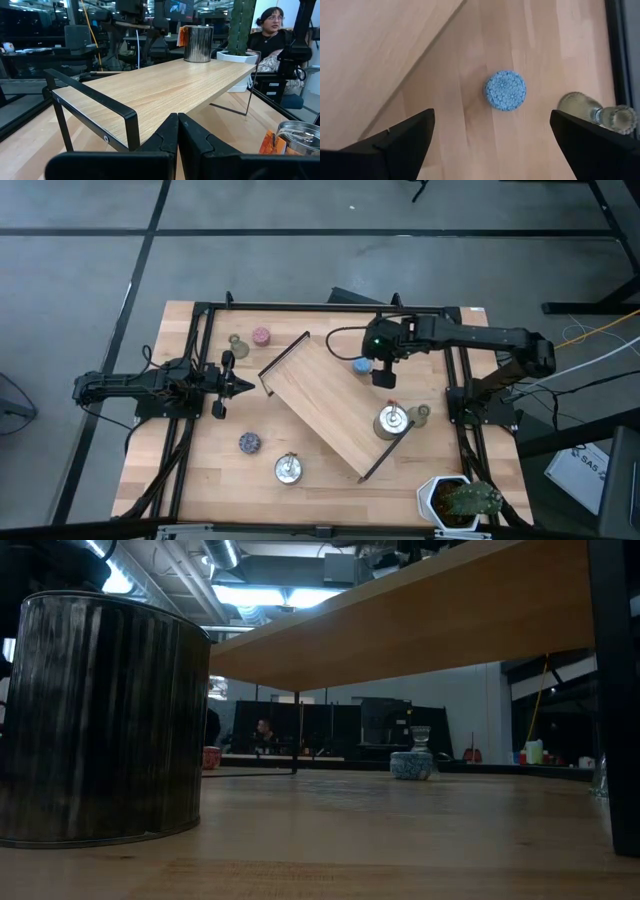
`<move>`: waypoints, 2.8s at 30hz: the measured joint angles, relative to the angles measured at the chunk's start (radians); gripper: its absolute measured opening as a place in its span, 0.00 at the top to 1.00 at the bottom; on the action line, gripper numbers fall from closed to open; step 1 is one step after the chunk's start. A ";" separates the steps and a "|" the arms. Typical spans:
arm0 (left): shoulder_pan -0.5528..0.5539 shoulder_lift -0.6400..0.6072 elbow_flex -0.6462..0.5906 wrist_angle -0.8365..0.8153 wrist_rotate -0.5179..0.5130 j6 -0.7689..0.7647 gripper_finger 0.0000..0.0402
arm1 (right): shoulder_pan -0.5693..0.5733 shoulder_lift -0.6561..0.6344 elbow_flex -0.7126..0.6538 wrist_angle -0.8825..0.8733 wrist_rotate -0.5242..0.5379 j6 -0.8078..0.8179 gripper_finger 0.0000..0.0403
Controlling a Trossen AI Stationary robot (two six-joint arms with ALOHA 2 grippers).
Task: Pick & Place candle stick holders
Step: Put the right transparent candle holder on the shelf
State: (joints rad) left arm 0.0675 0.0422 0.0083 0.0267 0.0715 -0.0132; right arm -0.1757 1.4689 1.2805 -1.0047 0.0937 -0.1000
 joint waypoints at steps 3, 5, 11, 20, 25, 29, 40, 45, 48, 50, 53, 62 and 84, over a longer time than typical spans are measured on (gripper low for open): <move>0.000 0.000 0.000 0.000 0.000 0.000 0.99 | -0.001 0.000 -0.017 0.007 0.000 0.012 0.01; 0.000 0.000 0.000 0.000 0.000 0.000 0.99 | -0.002 0.000 -0.028 0.023 0.000 0.014 0.01; 0.000 0.000 0.000 0.000 0.000 0.000 0.99 | -0.002 0.000 -0.072 0.076 0.000 0.014 0.01; 0.000 0.000 0.000 0.000 0.000 0.000 0.99 | -0.002 0.000 -0.126 0.147 -0.022 0.015 0.01; 0.000 0.000 0.000 0.000 0.000 0.000 0.99 | -0.004 0.000 -0.131 0.150 -0.045 0.021 0.01; 0.000 0.000 0.000 0.000 0.000 0.000 0.99 | -0.030 0.000 -0.131 0.147 -0.068 0.020 0.01; 0.000 0.000 0.000 0.000 0.000 0.000 0.99 | -0.122 0.000 -0.131 0.088 -0.107 -0.039 0.01; 0.000 0.000 0.000 0.000 0.000 0.000 0.99 | -0.120 -0.025 -0.131 0.064 -0.106 -0.039 0.01; 0.000 0.000 0.000 0.000 0.000 0.000 0.99 | -0.121 -0.054 -0.131 0.050 -0.105 -0.038 0.01; 0.000 0.000 0.000 0.000 0.000 0.000 0.99 | -0.121 -0.079 -0.143 0.044 -0.106 -0.027 0.01; 0.000 0.000 0.000 0.000 0.000 0.000 0.99 | -0.119 -0.114 -0.177 0.034 -0.106 -0.015 0.01; 0.000 0.000 0.000 0.000 0.000 0.000 0.99 | -0.085 -0.218 -0.236 -0.066 -0.109 0.014 0.01; 0.000 0.000 0.000 0.000 0.000 0.000 0.99 | 0.001 -0.402 -0.365 -0.158 -0.132 0.010 0.01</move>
State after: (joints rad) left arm 0.0674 0.0420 0.0083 0.0268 0.0715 -0.0132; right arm -0.1742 1.0665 0.9155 -1.1626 -0.0382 -0.0898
